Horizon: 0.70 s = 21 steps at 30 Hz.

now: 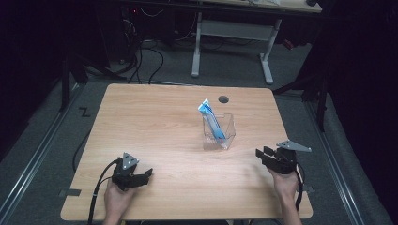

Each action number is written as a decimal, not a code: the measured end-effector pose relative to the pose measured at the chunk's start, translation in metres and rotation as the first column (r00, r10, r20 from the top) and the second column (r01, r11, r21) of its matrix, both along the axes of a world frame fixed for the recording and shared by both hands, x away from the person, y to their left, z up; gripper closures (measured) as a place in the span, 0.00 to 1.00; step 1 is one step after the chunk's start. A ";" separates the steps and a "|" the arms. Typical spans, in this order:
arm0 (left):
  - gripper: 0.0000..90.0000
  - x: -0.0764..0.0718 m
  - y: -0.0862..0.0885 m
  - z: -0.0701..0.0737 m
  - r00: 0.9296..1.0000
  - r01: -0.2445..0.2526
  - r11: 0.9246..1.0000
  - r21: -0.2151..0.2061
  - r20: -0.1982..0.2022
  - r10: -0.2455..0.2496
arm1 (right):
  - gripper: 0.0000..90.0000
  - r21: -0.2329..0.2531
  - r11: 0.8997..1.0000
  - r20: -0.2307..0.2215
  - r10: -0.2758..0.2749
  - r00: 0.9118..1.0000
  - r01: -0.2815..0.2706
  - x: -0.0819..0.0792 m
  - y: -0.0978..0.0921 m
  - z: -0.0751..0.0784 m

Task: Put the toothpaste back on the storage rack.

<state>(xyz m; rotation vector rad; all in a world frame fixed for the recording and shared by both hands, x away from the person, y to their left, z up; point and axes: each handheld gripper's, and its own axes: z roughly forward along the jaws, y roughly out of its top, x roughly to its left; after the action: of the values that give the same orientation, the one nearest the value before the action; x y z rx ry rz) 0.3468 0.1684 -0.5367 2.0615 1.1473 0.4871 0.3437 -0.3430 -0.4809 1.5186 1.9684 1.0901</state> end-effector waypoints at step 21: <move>0.26 0.000 0.000 0.000 1.000 0.001 1.000 0.002 0.000 -0.001 | 0.62 -0.070 0.998 -0.032 -0.010 0.999 0.008 0.003 0.007 -0.022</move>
<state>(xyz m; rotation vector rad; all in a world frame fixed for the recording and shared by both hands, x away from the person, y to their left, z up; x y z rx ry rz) 0.3468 0.1685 -0.5367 2.0635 1.1463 0.4871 0.3471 -0.3359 -0.5030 1.5158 1.9976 0.9888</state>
